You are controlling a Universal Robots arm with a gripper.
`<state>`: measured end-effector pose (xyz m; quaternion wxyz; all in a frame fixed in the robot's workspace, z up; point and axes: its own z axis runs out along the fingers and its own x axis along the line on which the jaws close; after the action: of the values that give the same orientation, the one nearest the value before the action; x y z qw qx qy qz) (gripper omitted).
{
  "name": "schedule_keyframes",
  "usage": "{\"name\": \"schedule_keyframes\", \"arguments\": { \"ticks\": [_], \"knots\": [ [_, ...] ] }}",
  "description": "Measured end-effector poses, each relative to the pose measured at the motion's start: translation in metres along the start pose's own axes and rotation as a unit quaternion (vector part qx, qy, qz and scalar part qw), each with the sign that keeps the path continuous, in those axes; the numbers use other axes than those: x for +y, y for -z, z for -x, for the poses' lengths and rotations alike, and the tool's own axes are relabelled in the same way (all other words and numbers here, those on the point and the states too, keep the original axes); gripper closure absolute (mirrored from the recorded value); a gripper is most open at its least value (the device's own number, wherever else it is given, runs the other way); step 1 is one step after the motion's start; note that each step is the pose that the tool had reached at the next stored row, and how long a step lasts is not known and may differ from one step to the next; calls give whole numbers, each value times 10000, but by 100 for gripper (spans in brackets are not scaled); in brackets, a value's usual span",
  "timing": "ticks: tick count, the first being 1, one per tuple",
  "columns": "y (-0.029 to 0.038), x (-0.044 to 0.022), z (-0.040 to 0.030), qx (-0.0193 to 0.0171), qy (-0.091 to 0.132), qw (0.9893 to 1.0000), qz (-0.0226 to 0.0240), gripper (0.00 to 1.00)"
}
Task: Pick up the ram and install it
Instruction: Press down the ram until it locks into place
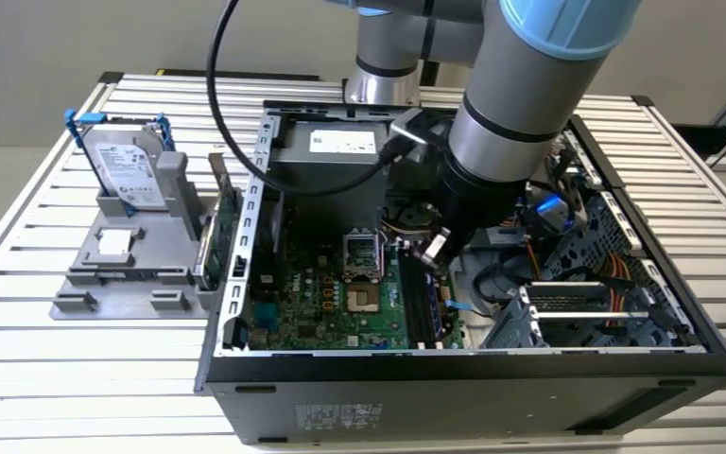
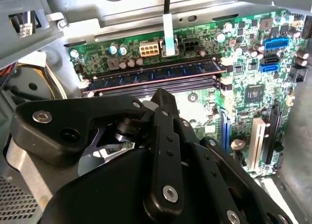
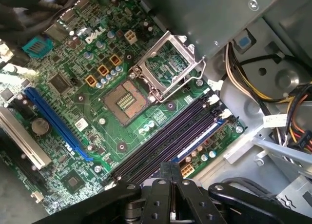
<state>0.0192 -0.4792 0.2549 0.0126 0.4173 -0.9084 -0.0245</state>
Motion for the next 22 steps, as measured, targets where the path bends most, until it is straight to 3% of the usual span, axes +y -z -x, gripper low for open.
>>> {"name": "schedule_keyframes", "arguments": {
  "ticks": [10, 17, 22],
  "knots": [
    [-1, -4, 4, -3, 441, 9990, 22, 100],
    [-1, -4, 4, -3, 699, 9975, 34, 100],
    [-1, -5, 5, -4, 899, 9959, 44, 100]
  ]
}}
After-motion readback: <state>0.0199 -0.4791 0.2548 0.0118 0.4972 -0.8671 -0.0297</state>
